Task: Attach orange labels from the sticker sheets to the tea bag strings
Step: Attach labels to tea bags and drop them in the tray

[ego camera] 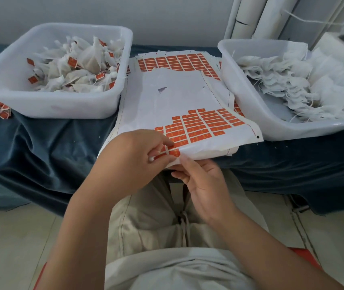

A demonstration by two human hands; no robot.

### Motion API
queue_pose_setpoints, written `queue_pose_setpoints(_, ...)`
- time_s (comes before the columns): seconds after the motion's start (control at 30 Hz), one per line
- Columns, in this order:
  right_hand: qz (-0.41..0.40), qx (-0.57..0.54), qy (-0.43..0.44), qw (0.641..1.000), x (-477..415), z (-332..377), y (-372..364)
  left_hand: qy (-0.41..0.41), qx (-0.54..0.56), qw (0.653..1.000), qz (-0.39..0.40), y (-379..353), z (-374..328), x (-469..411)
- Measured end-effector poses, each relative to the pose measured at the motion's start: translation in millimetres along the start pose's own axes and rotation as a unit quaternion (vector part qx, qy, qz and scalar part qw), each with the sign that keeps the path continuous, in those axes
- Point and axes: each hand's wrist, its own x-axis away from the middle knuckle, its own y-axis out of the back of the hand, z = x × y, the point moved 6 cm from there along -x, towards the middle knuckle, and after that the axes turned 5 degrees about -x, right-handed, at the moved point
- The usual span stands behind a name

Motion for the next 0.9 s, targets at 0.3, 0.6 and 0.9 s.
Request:
queue_pose_setpoints(0.3,0.015,0.044,0.039,0.998,-2,13,1,-0.095,-0.013,0.994,-0.045,0,-13,1)
queue_pose_setpoints(0.6,-0.03,-0.011,-0.012,0.999,-4,5,5,0.034,0.08,0.99,-0.109,5,-5,3)
queue_pose_setpoints(0.9,-0.042,-0.051,-0.076,0.995,-8,26,14,0.212,0.27,0.936,0.078,-85,-8,21)
